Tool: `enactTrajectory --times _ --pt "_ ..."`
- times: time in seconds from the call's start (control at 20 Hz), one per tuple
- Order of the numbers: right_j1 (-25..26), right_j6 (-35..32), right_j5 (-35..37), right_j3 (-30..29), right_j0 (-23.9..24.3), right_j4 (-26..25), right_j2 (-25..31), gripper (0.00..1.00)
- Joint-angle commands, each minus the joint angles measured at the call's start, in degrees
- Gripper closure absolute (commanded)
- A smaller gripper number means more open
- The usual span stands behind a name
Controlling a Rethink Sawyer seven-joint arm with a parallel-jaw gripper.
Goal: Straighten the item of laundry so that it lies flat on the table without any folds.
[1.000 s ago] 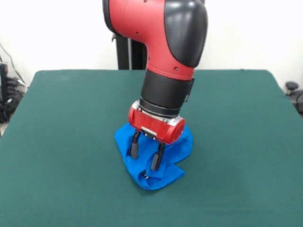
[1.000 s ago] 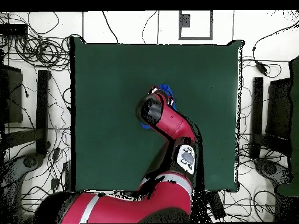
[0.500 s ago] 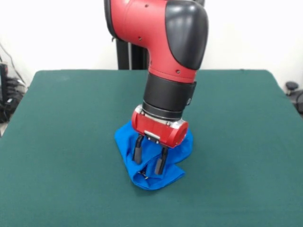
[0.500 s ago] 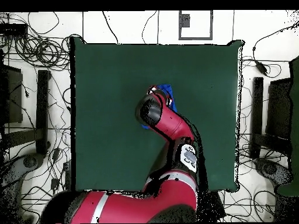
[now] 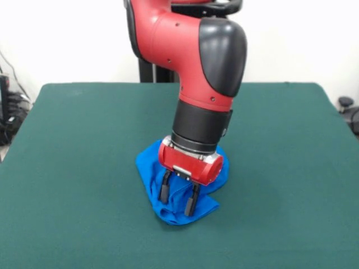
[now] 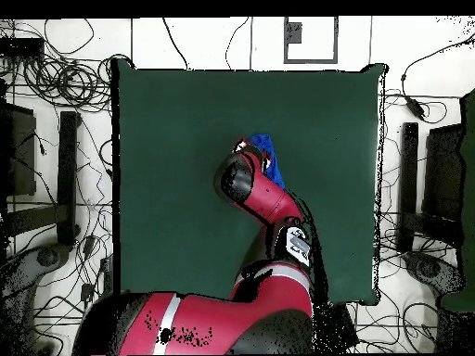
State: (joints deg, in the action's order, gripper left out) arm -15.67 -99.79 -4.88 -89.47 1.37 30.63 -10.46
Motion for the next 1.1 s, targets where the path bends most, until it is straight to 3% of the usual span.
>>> enactTrajectory --times 0.05,1.05,1.1 --pt "5.2 -11.7 -0.6 0.1 -1.1 -0.1 5.9 0.00" --pt "5.8 -10.4 1.1 0.6 -2.8 0.8 1.9 0.00" --pt "5.9 -10.4 1.4 0.8 -2.6 0.8 2.0 1.00"
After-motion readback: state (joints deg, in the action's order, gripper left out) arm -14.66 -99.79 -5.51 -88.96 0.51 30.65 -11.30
